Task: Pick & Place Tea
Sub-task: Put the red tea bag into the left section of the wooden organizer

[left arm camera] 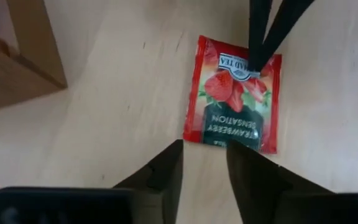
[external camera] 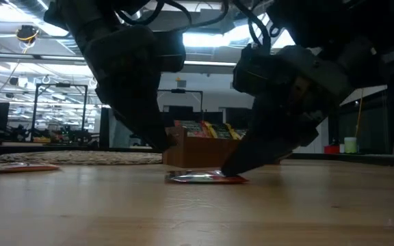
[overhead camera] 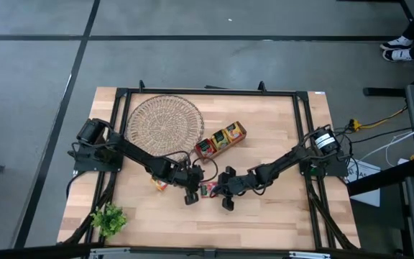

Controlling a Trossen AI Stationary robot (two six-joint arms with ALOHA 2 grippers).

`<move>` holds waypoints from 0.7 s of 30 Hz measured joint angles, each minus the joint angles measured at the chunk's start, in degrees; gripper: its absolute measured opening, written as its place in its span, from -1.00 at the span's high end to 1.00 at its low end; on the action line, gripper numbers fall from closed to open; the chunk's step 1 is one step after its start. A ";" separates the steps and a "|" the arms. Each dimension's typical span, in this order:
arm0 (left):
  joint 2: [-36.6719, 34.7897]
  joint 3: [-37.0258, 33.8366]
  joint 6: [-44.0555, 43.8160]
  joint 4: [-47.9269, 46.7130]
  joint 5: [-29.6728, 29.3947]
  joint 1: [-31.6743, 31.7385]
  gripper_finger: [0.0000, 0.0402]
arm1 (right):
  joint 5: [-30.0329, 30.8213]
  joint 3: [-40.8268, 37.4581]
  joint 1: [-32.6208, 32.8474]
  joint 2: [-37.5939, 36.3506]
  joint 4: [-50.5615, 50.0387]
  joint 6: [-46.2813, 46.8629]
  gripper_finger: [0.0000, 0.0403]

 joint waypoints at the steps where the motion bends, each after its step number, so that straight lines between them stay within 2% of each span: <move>1: 0.00 0.00 -1.28 0.00 0.42 0.00 0.38 | 0.12 0.07 0.00 0.18 -0.01 0.07 0.98; 9: -0.02 -0.68 -9.31 0.51 1.47 0.49 0.12 | 0.13 0.02 -0.02 0.29 -0.37 -0.16 0.98; 12: -0.02 -2.46 -11.35 2.07 3.51 1.65 0.04 | 0.13 -0.05 -0.02 0.33 -0.50 -0.27 0.97; 21: 0.47 -6.05 -7.10 12.31 6.25 3.15 -0.07 | 0.07 -0.20 -0.02 0.44 0.38 -1.69 0.97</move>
